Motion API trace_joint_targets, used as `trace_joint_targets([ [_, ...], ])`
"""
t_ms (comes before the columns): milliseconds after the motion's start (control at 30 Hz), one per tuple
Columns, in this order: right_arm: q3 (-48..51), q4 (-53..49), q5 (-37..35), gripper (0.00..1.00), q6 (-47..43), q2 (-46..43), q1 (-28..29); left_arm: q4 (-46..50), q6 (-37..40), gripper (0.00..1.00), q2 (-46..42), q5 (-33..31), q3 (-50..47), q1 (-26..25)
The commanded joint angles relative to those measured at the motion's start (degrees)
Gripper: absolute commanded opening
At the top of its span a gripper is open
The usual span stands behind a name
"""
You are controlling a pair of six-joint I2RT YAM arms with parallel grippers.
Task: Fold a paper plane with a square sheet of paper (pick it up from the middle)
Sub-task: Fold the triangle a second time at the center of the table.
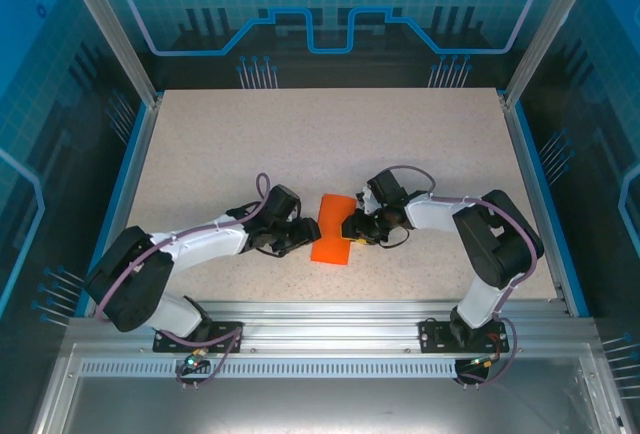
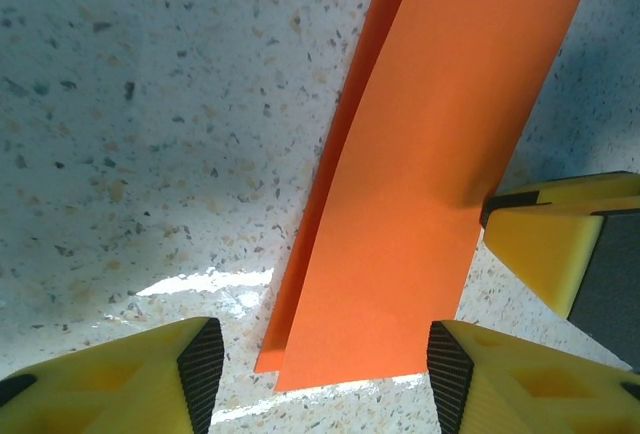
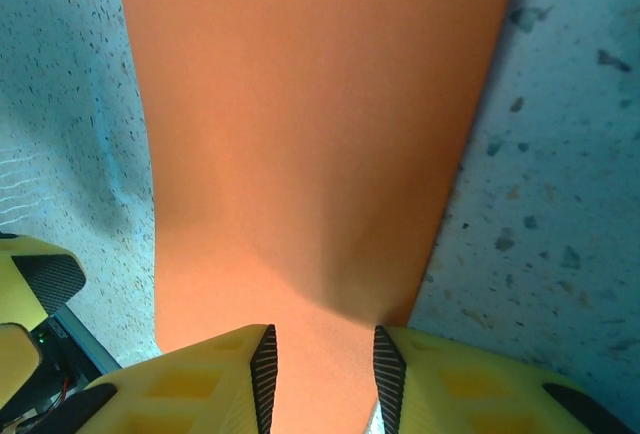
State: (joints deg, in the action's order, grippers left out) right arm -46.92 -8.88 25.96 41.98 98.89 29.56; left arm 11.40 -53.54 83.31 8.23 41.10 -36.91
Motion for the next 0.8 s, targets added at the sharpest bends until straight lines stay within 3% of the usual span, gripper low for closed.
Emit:
trace_joint_targets([
  [0,1.49,-0.81,-0.20,0.35,-0.40,-0.28,-0.68,-0.16,-0.16,0.60,0.16,4.27,0.35,0.30],
  [233,1.74,-0.52,-0.22,0.35,-0.37,-0.03,-0.73,-2.75,-1.74,0.59,1.64,7.87,-1.69,0.19],
  [767,1.57,-0.37,-0.06,0.34,-0.38,-0.02,-0.78,-3.55,-1.50,0.57,6.79,9.39,-0.29,-1.45],
])
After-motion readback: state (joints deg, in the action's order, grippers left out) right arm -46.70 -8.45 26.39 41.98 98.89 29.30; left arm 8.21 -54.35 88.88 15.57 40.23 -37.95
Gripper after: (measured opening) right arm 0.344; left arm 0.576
